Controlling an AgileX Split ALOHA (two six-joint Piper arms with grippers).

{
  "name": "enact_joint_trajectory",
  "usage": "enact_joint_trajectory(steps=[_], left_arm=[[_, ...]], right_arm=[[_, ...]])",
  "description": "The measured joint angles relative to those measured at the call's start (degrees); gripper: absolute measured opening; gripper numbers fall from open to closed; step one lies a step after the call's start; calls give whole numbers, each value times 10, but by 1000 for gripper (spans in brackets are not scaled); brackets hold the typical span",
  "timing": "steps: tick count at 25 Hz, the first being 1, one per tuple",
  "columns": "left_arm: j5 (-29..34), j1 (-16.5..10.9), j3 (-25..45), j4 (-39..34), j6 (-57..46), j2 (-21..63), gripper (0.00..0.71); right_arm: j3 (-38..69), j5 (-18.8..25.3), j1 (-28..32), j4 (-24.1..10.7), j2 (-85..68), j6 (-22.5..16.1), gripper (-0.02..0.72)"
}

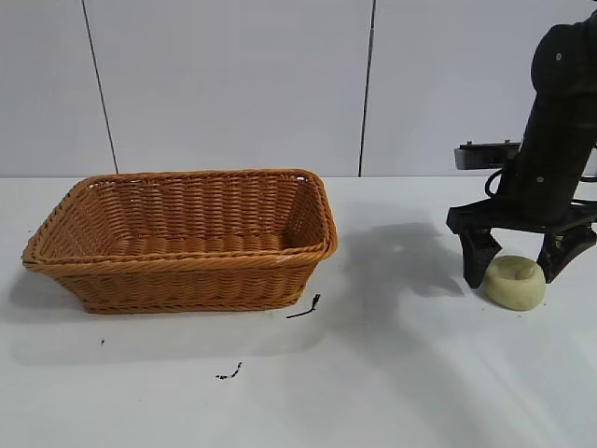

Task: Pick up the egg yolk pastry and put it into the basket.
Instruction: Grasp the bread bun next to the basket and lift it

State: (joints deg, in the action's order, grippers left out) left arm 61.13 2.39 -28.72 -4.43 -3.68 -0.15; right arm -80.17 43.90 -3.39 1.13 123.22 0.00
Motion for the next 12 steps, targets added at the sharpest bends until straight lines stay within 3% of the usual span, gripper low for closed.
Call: enact_joint_trajectory(steps=[3,5,9,12], left_arm=[[0,0,0,0,0,0,696],[0,0,0,0,0,0,696],[0,0,0,0,0,0,696],[0,0,0,0,0,0,696]], right_arm=[[0,6,0,-1,7,0,572],[0,9,0,-1,7,0,521],[0,10,0,-2,7,0,266],[-2,14,0,-2,3,0,151]])
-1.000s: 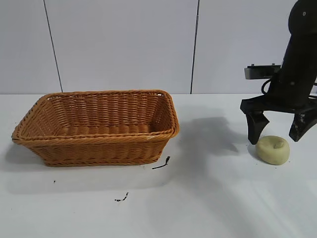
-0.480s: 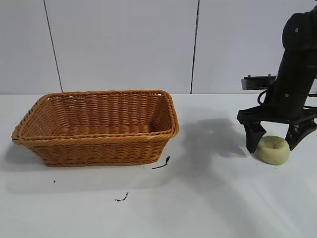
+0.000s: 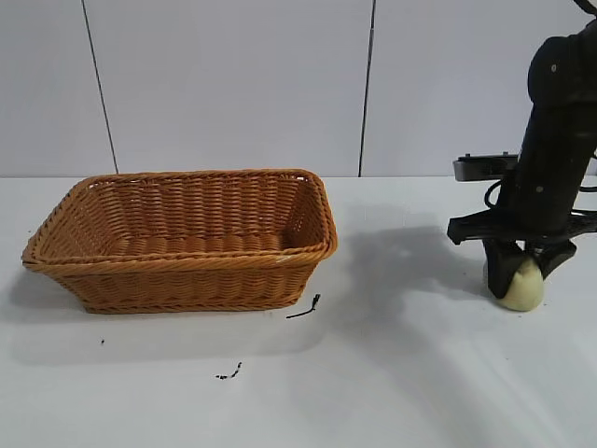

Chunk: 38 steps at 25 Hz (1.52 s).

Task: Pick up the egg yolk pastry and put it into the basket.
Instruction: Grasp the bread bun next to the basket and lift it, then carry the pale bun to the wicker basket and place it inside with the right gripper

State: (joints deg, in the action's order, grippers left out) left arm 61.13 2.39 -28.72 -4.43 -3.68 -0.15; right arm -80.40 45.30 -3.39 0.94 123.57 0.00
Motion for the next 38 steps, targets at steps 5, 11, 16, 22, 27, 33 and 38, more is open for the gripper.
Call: enact_joint_trajectory(steps=[5,11,16,22,27,33,38], left_arm=[[0,0,0,0,0,0,696],[0,0,0,0,0,0,696],[0,0,0,0,0,0,696],[0,0,0,0,0,0,696],[0,0,0,0,0,0,696],[0,0,0,0,0,0,696],[0,0,0,0,0,0,696]], right_arm=[[-25,51,0,0,-26,0,123],[-118,137,0,1,-91,0,123],[-207,199,-9,2,-95,0,122],[-322,216,-81,2,-83,0,117],[-433,240,-168,3,-17,0,116],[-517,241,-280,6,60,-4,116],[-526,208,-330,2,119,-4,116]])
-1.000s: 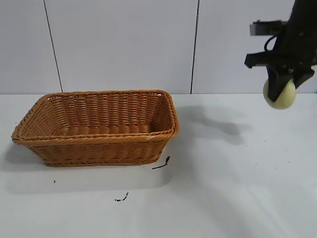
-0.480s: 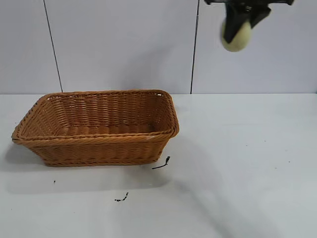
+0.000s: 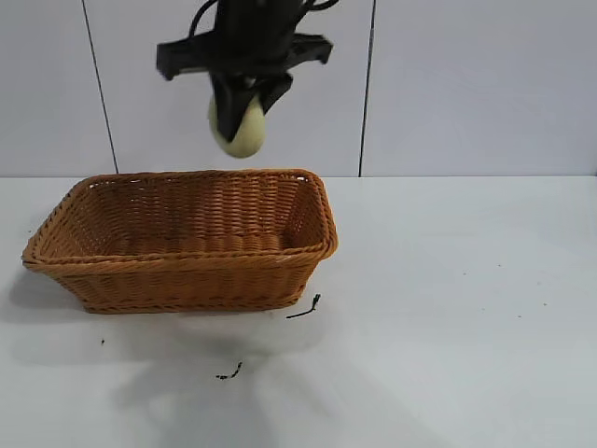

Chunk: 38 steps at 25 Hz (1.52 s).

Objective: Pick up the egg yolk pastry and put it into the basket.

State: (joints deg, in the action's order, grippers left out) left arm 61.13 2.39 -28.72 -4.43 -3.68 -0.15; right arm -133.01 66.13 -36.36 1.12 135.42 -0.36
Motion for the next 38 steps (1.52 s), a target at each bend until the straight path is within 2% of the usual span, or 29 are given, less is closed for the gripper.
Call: enact_joint_trajectory(steps=[8,11,14,17,20,25,29,33,38], left_arm=[[0,0,0,0,0,0,696],[0,0,0,0,0,0,696],[0,0,0,0,0,0,696],[0,0,0,0,0,0,696],[0,0,0,0,0,0,696],[0,0,0,0,0,0,696],[0,0,0,0,0,0,696],[0,0,0,0,0,0,696],[0,0,0,0,0,0,696]], right_arm=[[-1,-52,0,-11,84,0,118],[-1,-59,0,4,99,0,167],[-1,-62,0,22,100,12,314],[-2,-63,0,27,99,22,545],[-2,-62,0,20,92,23,659],[-2,-60,6,19,42,23,689],[-2,-60,40,19,0,24,694],[-2,-56,109,19,-17,26,694],[-2,-24,222,16,-16,37,694]])
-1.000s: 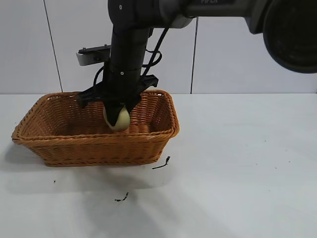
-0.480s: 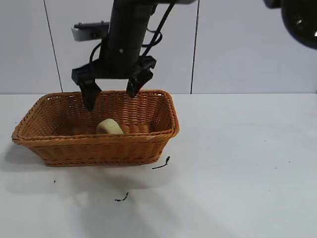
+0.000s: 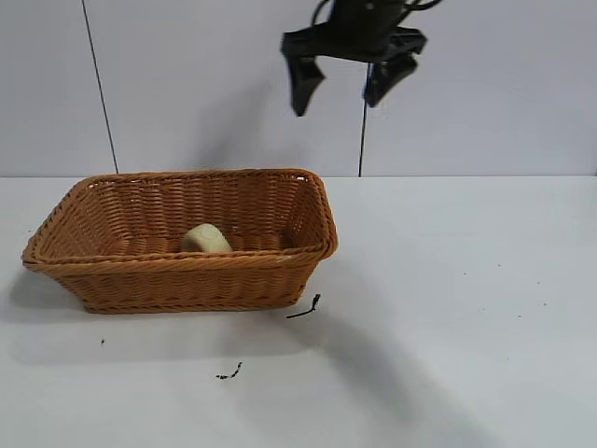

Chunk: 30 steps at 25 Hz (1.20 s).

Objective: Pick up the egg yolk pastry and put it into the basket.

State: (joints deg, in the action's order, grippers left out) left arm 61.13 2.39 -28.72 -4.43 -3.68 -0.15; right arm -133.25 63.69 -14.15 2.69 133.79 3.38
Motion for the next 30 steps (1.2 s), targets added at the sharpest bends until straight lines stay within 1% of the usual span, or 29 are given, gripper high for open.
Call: enact_joint_trajectory(steps=[4,6,8,10,13,16,18,21,26,30], left_arm=[[0,0,0,0,0,0,696],[0,0,0,0,0,0,696],[0,0,0,0,0,0,696],[0,0,0,0,0,0,696],[0,0,0,0,0,0,696],[0,0,0,0,0,0,696],[0,0,0,0,0,0,696],[0,0,0,0,0,0,696],[0,0,0,0,0,0,696],[0,0,0,0,0,0,696]], right_arm=[[0,34,81,-1,0,1,694],[0,51,111,-1,0,1,694],[0,56,135,4,0,1,694],[0,56,145,12,-4,1,694],[8,57,144,16,-24,1,694],[47,57,141,17,-62,1,694],[92,56,141,17,-100,1,694],[188,56,141,16,-176,1,694],[388,55,141,8,-354,5,694],[548,57,141,5,-513,19,694]])
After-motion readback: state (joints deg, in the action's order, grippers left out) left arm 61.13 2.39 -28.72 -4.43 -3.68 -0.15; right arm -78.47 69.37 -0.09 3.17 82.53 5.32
